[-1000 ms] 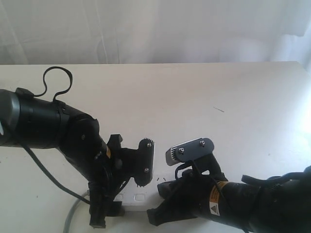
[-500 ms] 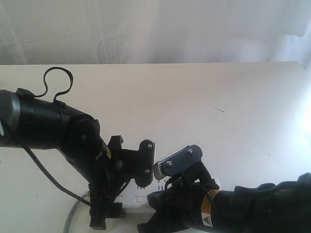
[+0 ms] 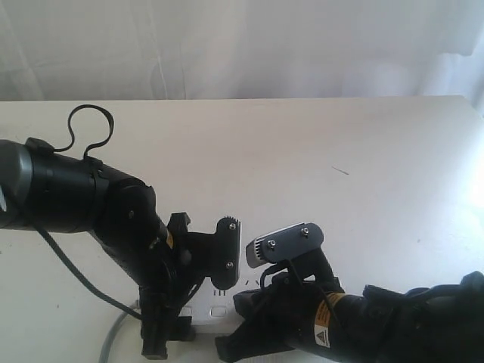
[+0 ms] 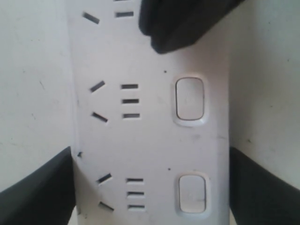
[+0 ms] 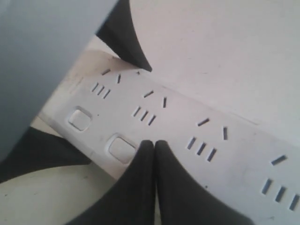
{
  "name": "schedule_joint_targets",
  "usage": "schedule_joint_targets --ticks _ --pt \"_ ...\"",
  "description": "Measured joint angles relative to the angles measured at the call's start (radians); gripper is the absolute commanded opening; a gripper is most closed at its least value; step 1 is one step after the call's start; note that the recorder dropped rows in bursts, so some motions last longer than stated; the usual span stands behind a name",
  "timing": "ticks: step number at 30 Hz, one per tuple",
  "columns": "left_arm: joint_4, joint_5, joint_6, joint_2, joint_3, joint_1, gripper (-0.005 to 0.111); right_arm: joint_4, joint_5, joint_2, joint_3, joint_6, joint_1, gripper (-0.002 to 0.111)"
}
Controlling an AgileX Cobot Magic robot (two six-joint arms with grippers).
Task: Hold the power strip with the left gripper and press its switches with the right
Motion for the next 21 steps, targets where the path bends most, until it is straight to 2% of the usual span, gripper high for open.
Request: schedule_joint_targets --ticks 4,21 --pt "-0.006 0.006 -0.020 0.000 0.000 0.000 0.000 0.092 0.010 0.000 0.000 -0.080 0.000 0.000" --pt "-0.035 0.021 -0.036 0.004 -0.001 0.021 0.000 0.099 0.030 -0.003 0.010 -0.085 0.007 0.000"
